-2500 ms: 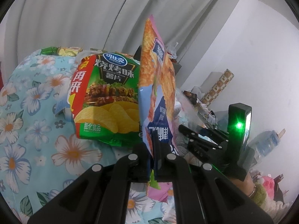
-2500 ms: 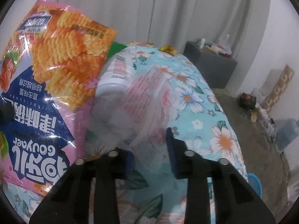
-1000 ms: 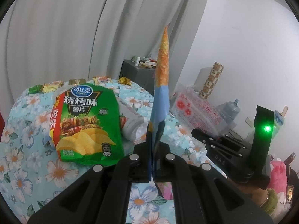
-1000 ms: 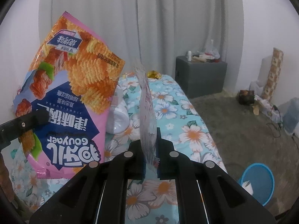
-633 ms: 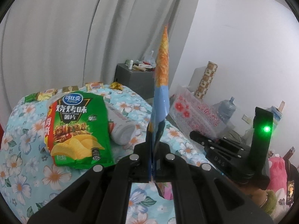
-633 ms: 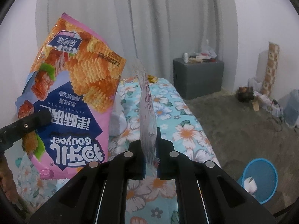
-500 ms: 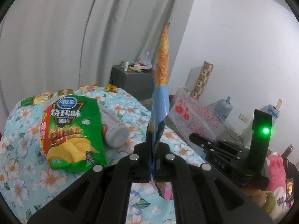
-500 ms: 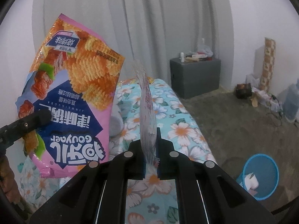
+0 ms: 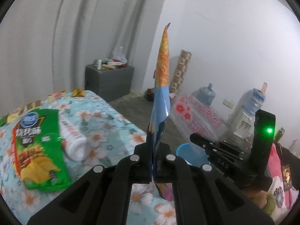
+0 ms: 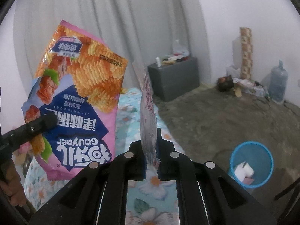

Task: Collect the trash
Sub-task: 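Carry chip bag and wrapper over the wastebasket and open both tools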

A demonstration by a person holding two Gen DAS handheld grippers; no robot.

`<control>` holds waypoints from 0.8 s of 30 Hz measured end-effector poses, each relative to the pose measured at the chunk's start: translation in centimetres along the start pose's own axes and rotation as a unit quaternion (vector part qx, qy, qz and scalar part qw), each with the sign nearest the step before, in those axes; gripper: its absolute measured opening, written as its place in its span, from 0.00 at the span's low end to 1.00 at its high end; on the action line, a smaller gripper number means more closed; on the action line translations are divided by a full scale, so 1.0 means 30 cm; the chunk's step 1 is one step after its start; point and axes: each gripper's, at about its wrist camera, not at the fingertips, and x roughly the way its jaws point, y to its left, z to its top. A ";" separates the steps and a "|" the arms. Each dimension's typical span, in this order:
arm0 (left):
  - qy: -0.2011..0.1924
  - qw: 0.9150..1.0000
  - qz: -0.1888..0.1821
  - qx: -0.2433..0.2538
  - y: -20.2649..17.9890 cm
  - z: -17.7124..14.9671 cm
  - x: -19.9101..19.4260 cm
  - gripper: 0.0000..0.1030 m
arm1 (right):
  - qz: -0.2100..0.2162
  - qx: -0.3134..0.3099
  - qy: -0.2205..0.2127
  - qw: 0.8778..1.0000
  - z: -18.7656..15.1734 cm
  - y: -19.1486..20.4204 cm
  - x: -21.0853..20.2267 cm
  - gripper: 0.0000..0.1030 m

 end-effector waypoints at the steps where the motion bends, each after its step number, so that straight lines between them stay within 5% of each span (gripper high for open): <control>1: 0.002 1.000 -0.004 0.003 -0.010 0.008 0.013 0.00 | -0.004 0.005 -0.002 1.000 0.001 -0.011 -0.001 0.06; 13: 0.045 0.996 -0.075 0.036 -0.208 0.082 0.250 0.00 | -0.050 0.080 -0.014 0.995 -0.021 -0.216 -0.051 0.06; 24: 0.117 0.982 -0.126 0.073 -0.450 0.097 0.553 0.00 | -0.106 0.167 -0.014 0.980 -0.068 -0.434 -0.085 0.06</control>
